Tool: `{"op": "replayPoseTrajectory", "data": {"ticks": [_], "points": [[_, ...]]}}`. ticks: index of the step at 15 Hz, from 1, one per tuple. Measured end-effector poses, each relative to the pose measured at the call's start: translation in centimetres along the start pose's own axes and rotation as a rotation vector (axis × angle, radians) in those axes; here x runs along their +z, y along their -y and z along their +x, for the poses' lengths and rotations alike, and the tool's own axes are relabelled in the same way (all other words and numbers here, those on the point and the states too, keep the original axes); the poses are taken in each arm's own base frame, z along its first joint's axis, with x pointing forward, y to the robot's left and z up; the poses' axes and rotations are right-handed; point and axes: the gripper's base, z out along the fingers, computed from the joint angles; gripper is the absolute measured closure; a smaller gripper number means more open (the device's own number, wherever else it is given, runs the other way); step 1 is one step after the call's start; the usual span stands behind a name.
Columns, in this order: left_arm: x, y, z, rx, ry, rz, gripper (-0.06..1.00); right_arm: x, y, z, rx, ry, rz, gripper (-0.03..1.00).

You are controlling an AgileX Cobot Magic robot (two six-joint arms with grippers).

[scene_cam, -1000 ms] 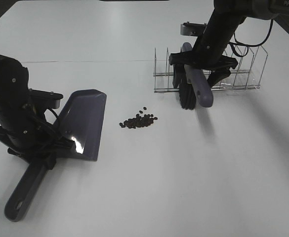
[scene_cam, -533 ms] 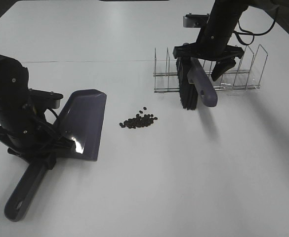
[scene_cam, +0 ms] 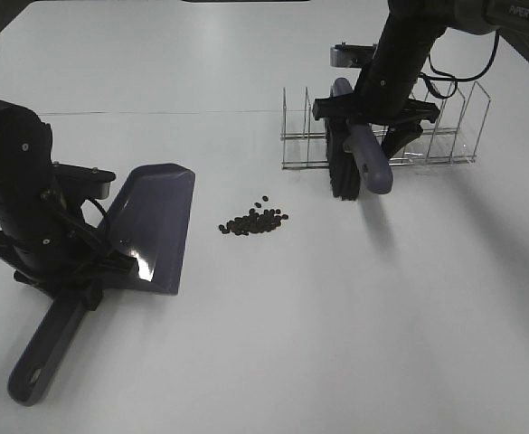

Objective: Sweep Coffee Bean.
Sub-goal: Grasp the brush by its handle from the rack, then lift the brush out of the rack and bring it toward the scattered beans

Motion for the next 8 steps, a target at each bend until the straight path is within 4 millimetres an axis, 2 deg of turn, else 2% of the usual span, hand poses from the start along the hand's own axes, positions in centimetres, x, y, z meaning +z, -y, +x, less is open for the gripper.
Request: {"op": "replayPoseTrajectory", "data": {"ticks": [2,4,7,8], "points": [[0.00,0.00,0.00,0.000,0.000,0.000,0.59,-0.80,-0.16,-0.44,0.004,0.029,-0.003,0.41],[0.00,0.00,0.00,0.000,0.000,0.000,0.59,-0.77,-0.16,-0.53,0.011,0.031,-0.003,0.54],[0.00,0.00,0.00,0.000,0.000,0.000,0.59,-0.25,-0.17,-0.47,0.013,0.020,-0.001,0.67],[0.00,0.00,0.00,0.004,0.000,0.000,0.59,-0.25,-0.15,-0.47,0.013,0.021,0.001,0.68]]}}
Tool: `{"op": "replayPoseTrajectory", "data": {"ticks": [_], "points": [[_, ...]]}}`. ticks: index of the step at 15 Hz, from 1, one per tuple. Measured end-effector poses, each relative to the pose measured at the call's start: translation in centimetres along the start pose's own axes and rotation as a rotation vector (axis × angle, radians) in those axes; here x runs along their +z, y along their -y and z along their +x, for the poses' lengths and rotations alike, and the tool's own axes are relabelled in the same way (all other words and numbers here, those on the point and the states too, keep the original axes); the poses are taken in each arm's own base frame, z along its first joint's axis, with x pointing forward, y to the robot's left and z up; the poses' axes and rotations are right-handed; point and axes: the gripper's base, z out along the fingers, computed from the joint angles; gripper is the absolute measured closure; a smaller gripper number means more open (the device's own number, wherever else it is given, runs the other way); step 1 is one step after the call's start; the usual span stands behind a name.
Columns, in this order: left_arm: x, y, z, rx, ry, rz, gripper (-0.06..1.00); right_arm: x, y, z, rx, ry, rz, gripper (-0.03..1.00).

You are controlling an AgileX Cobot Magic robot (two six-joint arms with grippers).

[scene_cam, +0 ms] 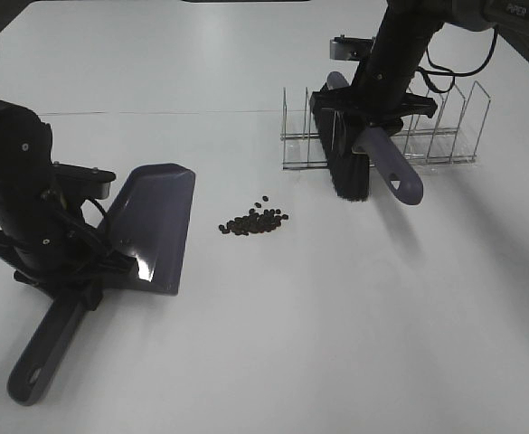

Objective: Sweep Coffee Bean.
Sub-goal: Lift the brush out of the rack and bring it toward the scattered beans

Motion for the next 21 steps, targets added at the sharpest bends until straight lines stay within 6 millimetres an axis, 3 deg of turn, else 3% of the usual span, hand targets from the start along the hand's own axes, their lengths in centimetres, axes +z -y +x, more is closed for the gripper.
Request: {"op": "replayPoseTrajectory", "data": {"ticks": [6,11,13,17,21], "points": [[0.0,0.0,0.0,0.000,0.003,0.001,0.59,-0.8,-0.1,0.0,-0.012,0.013,0.016,0.68],[0.0,0.1,0.0,-0.019,0.002,0.007,0.59,-6.3,-0.8,1.0,-0.020,0.076,0.005,0.68],[0.0,0.1,0.0,-0.020,0.002,0.007,0.59,-9.1,-0.8,3.9,-0.059,0.047,0.009,0.68],[0.0,0.1,0.0,-0.036,0.000,0.006,0.59,-10.2,-0.6,8.4,-0.077,-0.044,0.096,0.68],[0.0,0.1,-0.1,-0.027,0.014,-0.020,0.59,-8.8,-4.8,10.5,-0.205,-0.056,0.338,0.68]]}}
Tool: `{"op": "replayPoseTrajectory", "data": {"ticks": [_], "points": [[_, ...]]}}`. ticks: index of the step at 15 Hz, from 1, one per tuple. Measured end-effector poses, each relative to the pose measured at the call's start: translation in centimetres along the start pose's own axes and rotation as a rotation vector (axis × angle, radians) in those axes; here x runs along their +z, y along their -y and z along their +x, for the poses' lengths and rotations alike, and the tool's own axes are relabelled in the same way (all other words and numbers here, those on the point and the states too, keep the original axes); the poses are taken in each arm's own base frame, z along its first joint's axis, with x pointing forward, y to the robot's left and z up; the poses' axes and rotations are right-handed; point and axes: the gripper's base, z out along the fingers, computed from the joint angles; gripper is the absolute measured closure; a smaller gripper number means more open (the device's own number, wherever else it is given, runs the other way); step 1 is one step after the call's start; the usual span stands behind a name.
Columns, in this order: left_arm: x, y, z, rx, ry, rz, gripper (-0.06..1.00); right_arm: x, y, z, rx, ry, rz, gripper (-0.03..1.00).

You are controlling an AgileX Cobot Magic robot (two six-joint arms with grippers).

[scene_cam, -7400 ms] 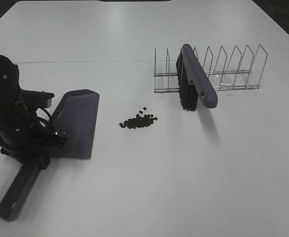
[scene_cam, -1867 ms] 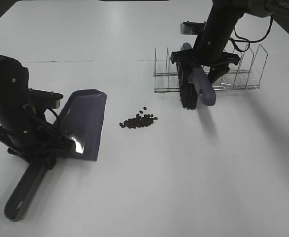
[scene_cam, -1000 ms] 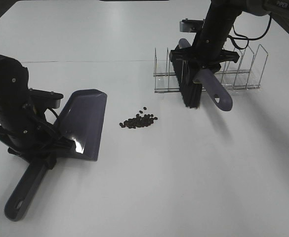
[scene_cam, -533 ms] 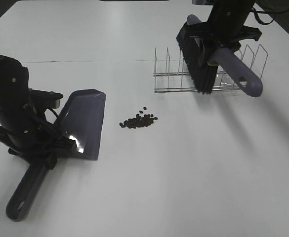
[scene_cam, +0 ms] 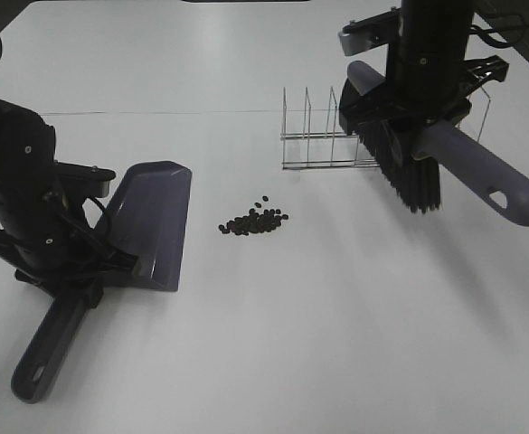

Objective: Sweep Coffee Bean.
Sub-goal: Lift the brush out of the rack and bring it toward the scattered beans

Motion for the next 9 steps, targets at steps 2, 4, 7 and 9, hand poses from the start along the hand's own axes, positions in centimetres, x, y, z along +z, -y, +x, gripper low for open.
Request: {"op": "replayPoseTrajectory", "data": {"ticks": [2,4,7,9], "points": [[-0.1,0.1,-0.2,0.014,0.014,-0.007,0.59,0.9,-2.2,-0.3,-0.071,0.003,0.101,0.68],[-0.3,0.4,-0.8,0.036,0.020,-0.016,0.59,3.3,-3.5,-1.2,-0.107,-0.031,0.137,0.68],[0.4,1.4,-1.7,0.071,-0.014,-0.036,0.59,4.8,-5.2,-3.1,-0.101,-0.025,0.139,0.68],[0.6,1.4,-1.7,0.075,-0.023,-0.038,0.59,5.3,-5.6,-3.6,-0.079,-0.017,0.138,0.68]]}}
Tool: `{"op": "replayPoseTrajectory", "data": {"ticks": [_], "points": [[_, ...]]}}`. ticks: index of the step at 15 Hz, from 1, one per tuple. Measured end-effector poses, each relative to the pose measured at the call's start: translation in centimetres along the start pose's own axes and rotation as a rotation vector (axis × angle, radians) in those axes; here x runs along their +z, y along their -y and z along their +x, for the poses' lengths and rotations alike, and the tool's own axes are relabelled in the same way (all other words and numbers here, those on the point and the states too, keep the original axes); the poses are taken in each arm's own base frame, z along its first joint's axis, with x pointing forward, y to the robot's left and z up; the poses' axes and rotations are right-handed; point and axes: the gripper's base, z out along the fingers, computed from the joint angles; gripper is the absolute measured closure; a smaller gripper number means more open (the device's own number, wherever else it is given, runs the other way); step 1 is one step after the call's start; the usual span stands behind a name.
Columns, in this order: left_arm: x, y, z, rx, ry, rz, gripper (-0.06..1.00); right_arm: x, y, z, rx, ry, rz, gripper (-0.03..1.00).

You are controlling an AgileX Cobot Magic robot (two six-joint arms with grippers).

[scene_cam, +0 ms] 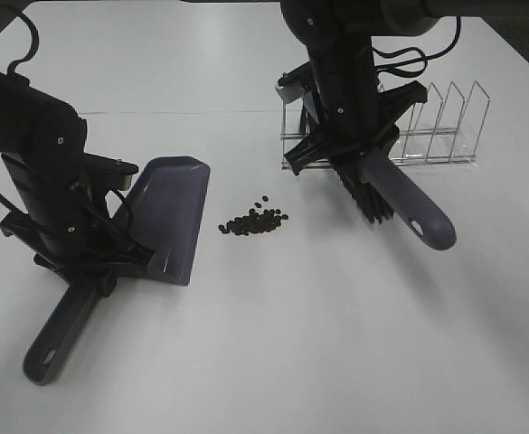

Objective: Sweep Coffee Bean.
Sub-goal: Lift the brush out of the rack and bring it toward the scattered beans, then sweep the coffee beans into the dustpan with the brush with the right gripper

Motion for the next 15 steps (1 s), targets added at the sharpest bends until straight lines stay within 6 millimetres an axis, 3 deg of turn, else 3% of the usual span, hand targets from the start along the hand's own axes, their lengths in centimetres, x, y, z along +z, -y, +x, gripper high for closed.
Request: {"op": "replayPoseTrajectory", "data": {"ticks": [4,7,15], "points": [[0.0,0.0,0.0,0.012,0.001,0.000,0.59,1.3,-2.2,0.0,-0.013,-0.032,-0.022,0.68],[0.0,0.0,0.0,0.015,0.001,0.000,0.59,1.5,-6.9,-0.7,-0.048,-0.028,-0.139,0.68],[0.0,0.0,0.0,0.019,0.002,0.000,0.59,1.7,-10.4,-0.7,-0.013,-0.082,-0.317,0.68]]}}
